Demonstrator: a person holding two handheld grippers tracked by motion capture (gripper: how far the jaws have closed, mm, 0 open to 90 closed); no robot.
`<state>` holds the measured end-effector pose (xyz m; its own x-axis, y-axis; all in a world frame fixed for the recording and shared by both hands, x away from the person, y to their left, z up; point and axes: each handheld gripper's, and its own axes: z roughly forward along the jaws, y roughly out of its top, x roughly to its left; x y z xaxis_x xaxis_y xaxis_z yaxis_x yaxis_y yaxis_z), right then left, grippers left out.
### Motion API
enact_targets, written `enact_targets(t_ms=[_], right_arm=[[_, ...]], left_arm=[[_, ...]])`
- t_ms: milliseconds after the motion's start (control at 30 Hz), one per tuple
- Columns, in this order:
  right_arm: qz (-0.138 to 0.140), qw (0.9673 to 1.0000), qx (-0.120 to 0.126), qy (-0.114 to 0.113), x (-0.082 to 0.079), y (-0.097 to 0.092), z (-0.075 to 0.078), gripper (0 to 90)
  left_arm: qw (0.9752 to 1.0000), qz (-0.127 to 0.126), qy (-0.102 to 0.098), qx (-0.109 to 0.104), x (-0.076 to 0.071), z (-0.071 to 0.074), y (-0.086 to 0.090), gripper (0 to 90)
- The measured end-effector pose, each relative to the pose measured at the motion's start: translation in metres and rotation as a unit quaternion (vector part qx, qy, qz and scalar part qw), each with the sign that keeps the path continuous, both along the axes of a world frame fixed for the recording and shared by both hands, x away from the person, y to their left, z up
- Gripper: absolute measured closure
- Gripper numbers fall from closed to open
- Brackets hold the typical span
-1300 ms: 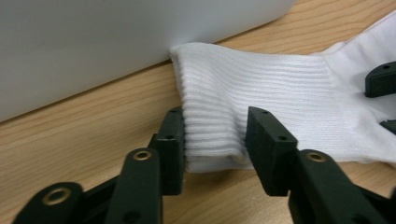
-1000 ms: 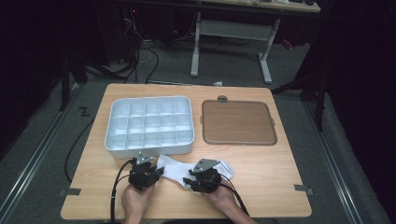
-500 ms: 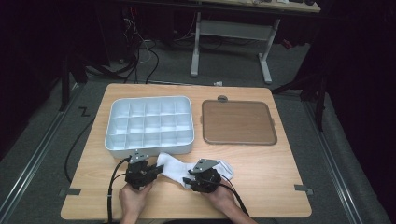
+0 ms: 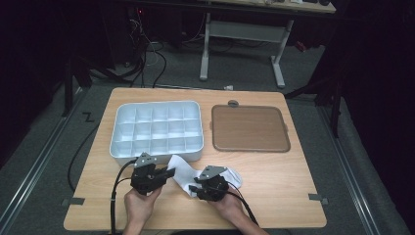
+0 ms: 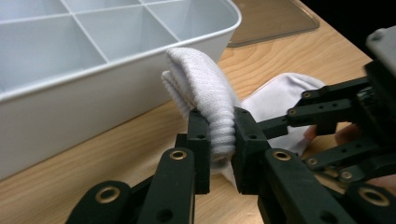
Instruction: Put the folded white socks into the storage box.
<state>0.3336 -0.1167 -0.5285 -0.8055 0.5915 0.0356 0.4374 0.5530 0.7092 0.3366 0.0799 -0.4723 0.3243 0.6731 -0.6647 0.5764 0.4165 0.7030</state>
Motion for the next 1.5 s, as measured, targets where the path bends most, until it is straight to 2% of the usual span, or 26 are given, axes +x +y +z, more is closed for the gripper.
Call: enact_targets(t_ms=[200, 267, 400, 433, 567, 667, 767, 833, 867, 933, 967, 1000, 1033, 1100, 1133, 1267, 1433, 1500], right_arm=[[0.010, 0.9999, -0.004, 0.002, 0.005, 0.011, 0.001, 63.6], [0.012, 0.9999, -0.001, -0.001, 0.006, 0.014, 0.000, 63.7], [0.011, 0.9999, 0.002, 0.000, 0.006, 0.019, -0.001, 63.7], [0.015, 0.9999, 0.000, -0.002, 0.007, 0.020, 0.000, 63.8], [0.015, 0.9999, 0.001, 0.004, 0.008, 0.021, 0.000, 63.0], [0.017, 0.9997, 0.006, 0.017, 0.008, 0.018, 0.002, 58.9], [0.014, 0.9997, 0.017, 0.008, 0.004, 0.009, 0.010, 57.7], [-0.001, 0.9995, 0.031, -0.009, 0.000, -0.005, 0.021, 57.6], [-0.018, 0.9991, 0.033, -0.021, -0.001, -0.020, 0.027, 57.6], [-0.027, 0.9988, 0.031, -0.027, -0.001, -0.026, 0.029, 57.6], [-0.052, 0.9977, 0.022, -0.039, -0.001, -0.041, 0.032, 57.6], [-0.052, 0.9977, 0.022, -0.039, -0.001, -0.041, 0.032, 57.6], [-0.076, 0.9961, 0.013, -0.044, -0.001, -0.056, 0.032, 57.6], [-0.096, 0.9943, 0.003, -0.047, 0.000, -0.069, 0.031, 57.6], [-0.096, 0.9943, 0.003, -0.047, 0.000, -0.069, 0.031, 57.6], [-0.127, 0.9910, 0.008, -0.042, 0.001, -0.088, 0.030, 57.8], [-0.129, 0.9911, -0.015, -0.030, 0.002, -0.094, 0.023, 61.4], [-0.132, 0.9907, -0.017, -0.030, 0.002, -0.096, 0.021, 62.1]], left_arm=[[0.9999, -0.008, -0.009, -0.011, -0.002, 0.009, -0.002, 79.8], [0.9997, -0.012, -0.007, -0.021, -0.002, 0.011, -0.002, 79.9], [0.9994, -0.021, -0.009, -0.028, -0.002, 0.013, -0.005, 80.0], [0.9990, -0.024, -0.007, -0.036, -0.001, 0.013, -0.007, 79.9], [0.9991, -0.026, -0.003, -0.033, 0.001, 0.012, -0.009, 79.9], [0.9997, -0.021, 0.001, -0.013, 0.003, 0.009, -0.007, 80.0], [0.9999, -0.015, -0.001, 0.001, 0.003, 0.008, -0.003, 80.1], [0.9999, -0.015, 0.000, 0.004, 0.002, 0.008, -0.001, 80.1], [0.9999, -0.013, 0.000, 0.003, 0.003, 0.008, -0.001, 80.0], [0.9999, -0.014, 0.000, 0.004, 0.003, 0.008, 0.000, 80.0], [0.9999, -0.014, 0.000, 0.005, 0.003, 0.008, 0.000, 80.0], [0.9999, -0.013, -0.001, 0.003, 0.003, 0.008, -0.001, 80.0], [0.9999, -0.013, -0.001, 0.003, 0.003, 0.008, -0.001, 80.0], [0.9999, -0.015, 0.000, 0.002, 0.002, 0.009, -0.002, 80.0], [0.9999, -0.015, 0.000, 0.002, 0.002, 0.009, -0.002, 80.0], [0.9998, -0.017, 0.001, 0.006, 0.001, 0.009, -0.003, 80.0], [0.9997, -0.020, -0.002, 0.013, 0.001, 0.010, -0.006, 80.0], [0.9996, -0.022, -0.004, 0.015, 0.001, 0.011, -0.007, 80.0]])
